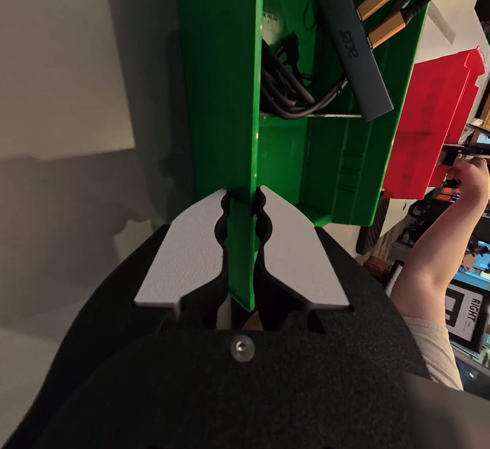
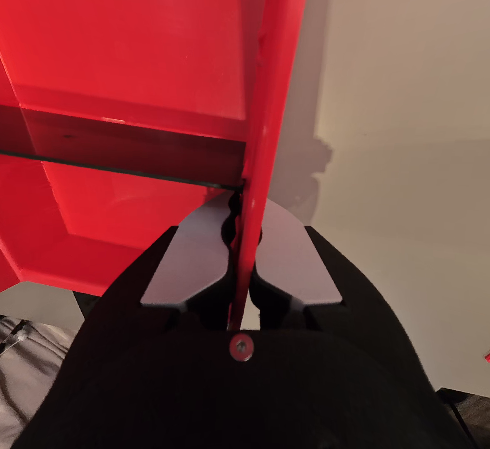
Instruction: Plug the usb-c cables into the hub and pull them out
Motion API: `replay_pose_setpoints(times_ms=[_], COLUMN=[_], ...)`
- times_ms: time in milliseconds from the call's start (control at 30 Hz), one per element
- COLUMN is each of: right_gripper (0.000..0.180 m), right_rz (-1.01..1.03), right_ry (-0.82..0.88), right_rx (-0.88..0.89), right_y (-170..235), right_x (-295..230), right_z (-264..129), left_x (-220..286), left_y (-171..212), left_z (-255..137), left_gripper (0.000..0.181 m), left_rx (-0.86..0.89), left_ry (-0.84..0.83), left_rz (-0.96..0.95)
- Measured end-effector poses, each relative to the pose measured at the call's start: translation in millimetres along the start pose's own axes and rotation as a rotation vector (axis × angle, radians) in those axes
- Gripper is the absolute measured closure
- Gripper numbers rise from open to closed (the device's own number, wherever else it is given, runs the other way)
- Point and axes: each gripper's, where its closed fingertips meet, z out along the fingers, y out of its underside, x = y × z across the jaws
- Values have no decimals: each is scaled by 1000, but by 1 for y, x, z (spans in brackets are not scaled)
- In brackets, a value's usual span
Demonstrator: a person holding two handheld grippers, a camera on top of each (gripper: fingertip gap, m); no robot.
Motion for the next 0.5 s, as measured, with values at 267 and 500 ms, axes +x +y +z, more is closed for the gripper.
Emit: replay_pose_setpoints(times_ms=[267,500], right_gripper=[175,174], right_rz=[-7,-21], right_ry=[-10,-19], right_rx=[8,13], right_y=[0,0], right_x=[0,0], right_z=[0,0], left_x=[-23,-43], left_y=[-16,-16], left_z=[-18,-36], left_gripper=[164,163], left_rx=[153,259], left_ry=[-9,6], left_rz=[-64,-143])
